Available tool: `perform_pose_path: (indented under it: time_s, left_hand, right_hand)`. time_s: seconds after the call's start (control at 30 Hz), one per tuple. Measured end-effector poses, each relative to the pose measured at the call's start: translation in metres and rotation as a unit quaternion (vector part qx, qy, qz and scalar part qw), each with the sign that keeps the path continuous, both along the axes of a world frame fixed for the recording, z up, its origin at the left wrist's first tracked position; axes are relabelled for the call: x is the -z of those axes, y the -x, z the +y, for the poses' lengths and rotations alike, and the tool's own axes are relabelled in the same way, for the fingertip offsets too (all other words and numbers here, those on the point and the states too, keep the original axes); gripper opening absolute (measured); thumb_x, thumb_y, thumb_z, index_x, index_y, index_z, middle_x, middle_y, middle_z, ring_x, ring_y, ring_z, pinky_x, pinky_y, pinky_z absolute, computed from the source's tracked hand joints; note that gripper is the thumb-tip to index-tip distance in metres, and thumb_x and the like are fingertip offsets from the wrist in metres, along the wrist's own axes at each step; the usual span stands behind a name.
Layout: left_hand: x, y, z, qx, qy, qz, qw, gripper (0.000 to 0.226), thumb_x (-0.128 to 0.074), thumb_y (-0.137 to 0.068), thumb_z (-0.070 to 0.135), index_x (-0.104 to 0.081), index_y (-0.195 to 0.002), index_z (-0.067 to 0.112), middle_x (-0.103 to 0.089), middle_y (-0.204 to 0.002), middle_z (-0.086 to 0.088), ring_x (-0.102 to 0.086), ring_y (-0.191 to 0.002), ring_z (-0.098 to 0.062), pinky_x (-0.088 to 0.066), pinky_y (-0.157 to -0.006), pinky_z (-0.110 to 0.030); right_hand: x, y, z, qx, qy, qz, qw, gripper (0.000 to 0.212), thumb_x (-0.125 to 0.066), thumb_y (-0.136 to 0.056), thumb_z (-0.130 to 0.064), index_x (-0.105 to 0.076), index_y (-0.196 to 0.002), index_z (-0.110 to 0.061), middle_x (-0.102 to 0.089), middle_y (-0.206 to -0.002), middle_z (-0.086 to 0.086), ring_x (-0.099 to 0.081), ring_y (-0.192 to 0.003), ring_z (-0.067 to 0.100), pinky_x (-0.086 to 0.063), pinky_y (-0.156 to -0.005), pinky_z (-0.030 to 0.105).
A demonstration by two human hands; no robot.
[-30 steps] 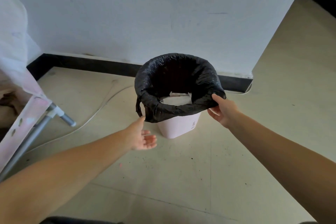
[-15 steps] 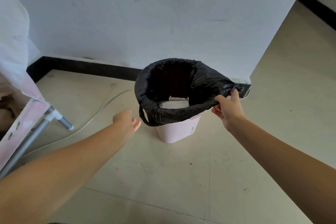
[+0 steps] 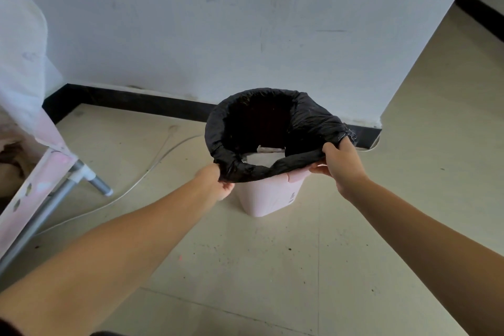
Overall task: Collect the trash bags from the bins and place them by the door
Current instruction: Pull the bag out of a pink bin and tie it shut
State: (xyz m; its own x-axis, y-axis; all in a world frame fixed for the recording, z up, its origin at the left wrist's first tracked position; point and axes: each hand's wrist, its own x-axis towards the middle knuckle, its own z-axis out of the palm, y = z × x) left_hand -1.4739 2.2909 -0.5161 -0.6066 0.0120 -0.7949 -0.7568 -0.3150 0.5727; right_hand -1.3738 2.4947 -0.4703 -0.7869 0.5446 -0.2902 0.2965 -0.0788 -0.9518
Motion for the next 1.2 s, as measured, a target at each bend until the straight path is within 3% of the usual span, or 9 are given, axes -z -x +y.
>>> perform_pose_path:
  time_s: [0.13,0.27,0.4,0.53,0.7,0.87,1.0,1.1,1.2]
  left_hand:
    - [-0.026,0.013,-0.002,-0.08,0.078,0.205,0.972,0.022,-0.038,-0.09,0.002,-0.056,-0.083,0.012,-0.054,-0.08,-0.005,-0.052,-0.078,-0.024,-0.043,-0.073,-0.034]
    - [-0.064,0.01,0.021,0.009,0.154,0.399,0.904,0.025,-0.044,-0.085,0.002,-0.063,-0.086,0.018,-0.064,-0.095,-0.013,-0.061,-0.089,-0.027,-0.05,-0.081,-0.036]
    - [-0.08,0.0,0.061,0.104,0.011,0.357,0.928,0.029,-0.044,-0.087,-0.002,-0.065,-0.08,0.018,-0.064,-0.084,-0.012,-0.061,-0.085,-0.028,-0.05,-0.084,-0.038]
    - [-0.093,0.004,0.082,0.205,-0.032,0.322,0.924,0.02,-0.048,-0.091,0.009,-0.067,-0.085,0.013,-0.063,-0.084,-0.011,-0.06,-0.086,-0.025,-0.05,-0.081,-0.037]
    - [-0.101,0.019,0.069,0.4,0.01,0.308,0.863,0.017,-0.053,-0.091,0.014,-0.07,-0.092,0.015,-0.069,-0.082,-0.003,-0.067,-0.08,-0.014,-0.053,-0.068,-0.025]
    - [-0.071,0.053,0.041,0.231,0.119,0.223,0.939,0.031,-0.053,-0.093,0.028,-0.056,-0.123,0.021,-0.064,-0.096,-0.005,-0.063,-0.088,-0.021,-0.052,-0.083,-0.037]
    - [-0.058,0.077,0.045,0.157,-0.006,0.107,0.982,0.041,-0.066,-0.08,0.048,-0.061,-0.113,0.023,-0.064,-0.102,-0.005,-0.061,-0.091,-0.024,-0.054,-0.078,-0.037]
    - [-0.053,0.092,0.066,0.117,0.012,0.125,0.985,0.015,-0.068,-0.083,0.025,-0.067,-0.097,0.022,-0.069,-0.103,-0.006,-0.067,-0.091,-0.026,-0.056,-0.07,-0.038]
    - [-0.053,0.096,0.082,0.125,0.068,0.163,0.976,0.023,-0.052,-0.087,0.007,-0.069,-0.098,0.019,-0.068,-0.105,-0.009,-0.065,-0.096,-0.029,-0.054,-0.088,-0.04]
  right_hand:
    - [0.001,0.008,0.0,-0.028,-0.211,-0.028,0.977,0.016,-0.031,-0.092,-0.006,-0.046,-0.096,-0.004,-0.052,-0.086,0.01,-0.051,-0.072,0.023,-0.045,-0.061,0.031]
    - [-0.002,0.032,-0.008,-0.086,-0.25,-0.001,0.964,0.023,-0.03,-0.094,-0.001,-0.038,-0.073,-0.006,-0.041,-0.076,0.011,-0.042,-0.069,0.033,-0.042,-0.05,0.019]
    - [-0.012,0.051,-0.023,-0.214,-0.259,-0.03,0.941,0.02,-0.043,-0.092,-0.008,-0.042,-0.072,-0.006,-0.047,-0.07,0.01,-0.044,-0.063,0.019,-0.037,-0.06,0.027]
    - [-0.023,0.058,-0.02,-0.34,-0.078,-0.009,0.937,0.036,-0.063,-0.08,-0.026,-0.057,-0.114,-0.016,-0.068,-0.109,0.004,-0.064,-0.102,0.017,-0.052,-0.089,0.034]
    - [-0.02,0.064,-0.011,-0.265,-0.246,-0.009,0.933,0.016,-0.06,-0.087,-0.021,-0.065,-0.098,-0.01,-0.07,-0.095,0.012,-0.066,-0.093,0.025,-0.055,-0.084,0.041]
    - [-0.018,0.057,-0.002,-0.156,-0.308,-0.047,0.937,0.034,-0.061,-0.083,-0.033,-0.064,-0.094,-0.001,-0.069,-0.09,0.013,-0.063,-0.091,0.029,-0.048,-0.092,0.043]
    - [-0.03,0.04,-0.006,-0.238,-0.236,-0.06,0.94,0.032,-0.061,-0.085,-0.022,-0.058,-0.1,0.005,-0.053,-0.079,0.006,-0.056,-0.077,0.02,-0.047,-0.092,0.04]
    - [-0.026,0.038,0.0,-0.289,-0.197,-0.077,0.934,0.027,-0.061,-0.084,-0.018,-0.056,-0.103,0.002,-0.056,-0.085,0.011,-0.052,-0.08,0.018,-0.049,-0.093,0.044]
    - [-0.022,0.046,0.012,-0.264,-0.198,-0.082,0.94,0.016,-0.059,-0.081,-0.016,-0.058,-0.094,-0.007,-0.059,-0.084,0.009,-0.055,-0.078,0.018,-0.052,-0.084,0.039]
